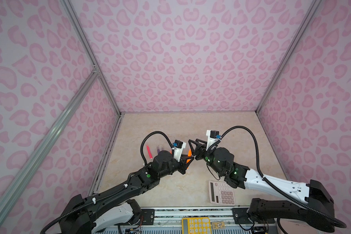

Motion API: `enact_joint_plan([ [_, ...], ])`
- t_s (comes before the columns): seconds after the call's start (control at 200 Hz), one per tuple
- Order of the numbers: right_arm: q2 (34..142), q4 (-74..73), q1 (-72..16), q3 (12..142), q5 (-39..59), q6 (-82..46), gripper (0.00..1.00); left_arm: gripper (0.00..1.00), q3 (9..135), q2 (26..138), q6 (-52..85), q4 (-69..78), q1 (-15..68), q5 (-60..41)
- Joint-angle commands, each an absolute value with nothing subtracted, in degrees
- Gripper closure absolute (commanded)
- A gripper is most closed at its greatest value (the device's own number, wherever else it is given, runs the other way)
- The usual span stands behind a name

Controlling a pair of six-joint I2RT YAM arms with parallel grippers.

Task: Insert the pens into the pen caps
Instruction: 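Press the cap down onto the orange marker with the right gripper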

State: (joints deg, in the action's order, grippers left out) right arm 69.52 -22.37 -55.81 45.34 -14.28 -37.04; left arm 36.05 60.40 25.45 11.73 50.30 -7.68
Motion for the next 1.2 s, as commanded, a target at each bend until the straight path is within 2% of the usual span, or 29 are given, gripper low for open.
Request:
enact_joint_plan([
  [0.0,70.84,-19.26,-55.29,47.44,-9.55,-37.16,0.49,0.97,36.86,60.56,25.05,14.06,50.3,-8.12],
  [0.135,72.4,-17.74,-55.21,49.37,-8.21,-36.62,0.56,0.97,36.95,60.9,25.0,13.97,50.36,-8.09],
  [0.335,73.3,-17.44,-55.02,49.82,-7.69,-36.65,0.78,0.97,36.92,60.82,25.05,13.97,50.36,-8.02],
  [0.585,73.3,-17.57,-54.99,49.4,-7.22,-36.91,1.0,0.97,36.69,60.25,25.39,13.8,50.36,-6.81],
  [0.84,73.55,-20.08,-56.0,46.52,-4.83,-37.84,1.0,0.97,34.91,56.78,26.36,13.61,50.27,-1.54],
  [1.195,78.31,-23.9,-62.72,45.62,-10.92,-38.25,1.0,0.97,33.16,53.72,29.3,11.61,46.39,3.01],
])
